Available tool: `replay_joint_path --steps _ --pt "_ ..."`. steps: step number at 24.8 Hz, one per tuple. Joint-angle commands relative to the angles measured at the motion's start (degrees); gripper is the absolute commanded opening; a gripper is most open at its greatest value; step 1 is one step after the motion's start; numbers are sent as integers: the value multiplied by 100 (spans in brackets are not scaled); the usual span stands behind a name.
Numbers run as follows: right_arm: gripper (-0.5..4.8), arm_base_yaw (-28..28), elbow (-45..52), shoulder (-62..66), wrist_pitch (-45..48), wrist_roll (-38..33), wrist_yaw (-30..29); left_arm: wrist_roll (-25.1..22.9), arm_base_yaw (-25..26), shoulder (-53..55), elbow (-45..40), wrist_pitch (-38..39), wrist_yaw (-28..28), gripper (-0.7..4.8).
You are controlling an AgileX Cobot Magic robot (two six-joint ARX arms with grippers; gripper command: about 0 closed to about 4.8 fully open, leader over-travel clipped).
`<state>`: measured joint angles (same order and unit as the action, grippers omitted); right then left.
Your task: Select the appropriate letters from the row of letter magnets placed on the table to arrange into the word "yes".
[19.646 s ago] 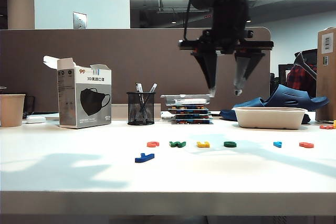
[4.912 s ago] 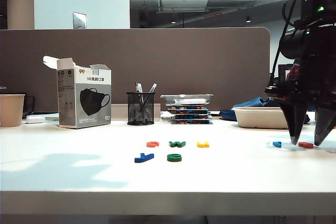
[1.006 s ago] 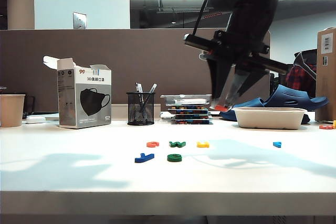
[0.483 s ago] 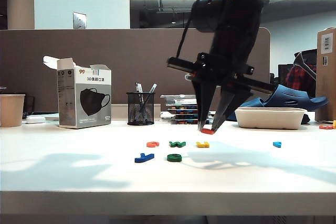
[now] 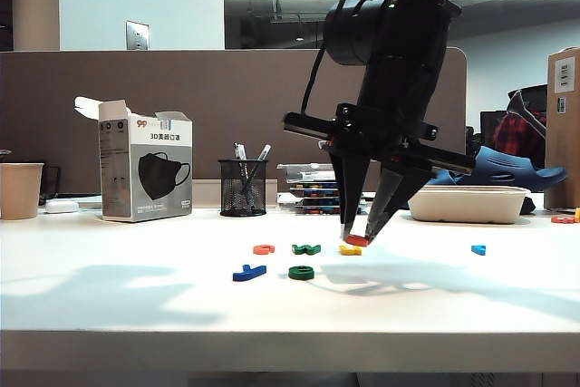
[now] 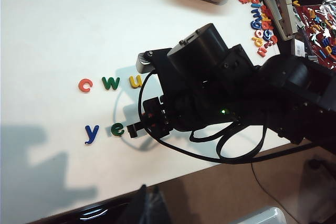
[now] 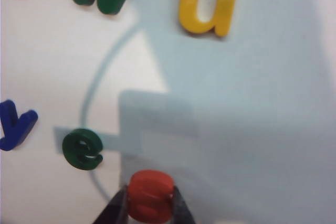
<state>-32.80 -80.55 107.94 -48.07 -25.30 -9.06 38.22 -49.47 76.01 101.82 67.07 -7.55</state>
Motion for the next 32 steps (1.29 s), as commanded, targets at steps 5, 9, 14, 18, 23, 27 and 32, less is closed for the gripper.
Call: replay_joint_path --steps 5,9,14,18,23,27,32 --pt "85 0 0 -24 144 -52 17 -24 -4 -22 13 -33 -17 -5" --pt "99 0 376 -24 310 -221 59 -26 -4 -22 13 -31 -17 -5" --pt "99 0 623 -26 487 -243 59 -24 -4 -22 13 -31 -17 -5" --pt "99 -2 625 -26 638 -243 46 -24 -4 -22 13 -33 -17 -5" --pt "99 -7 627 -24 638 -240 11 -24 -4 -22 13 -33 -20 -5" --pt "100 -7 627 -2 634 -238 9 -24 -4 -22 13 -33 -17 -5" --pt "153 -11 627 -2 649 -238 15 -24 -4 -22 13 -33 -20 -5"
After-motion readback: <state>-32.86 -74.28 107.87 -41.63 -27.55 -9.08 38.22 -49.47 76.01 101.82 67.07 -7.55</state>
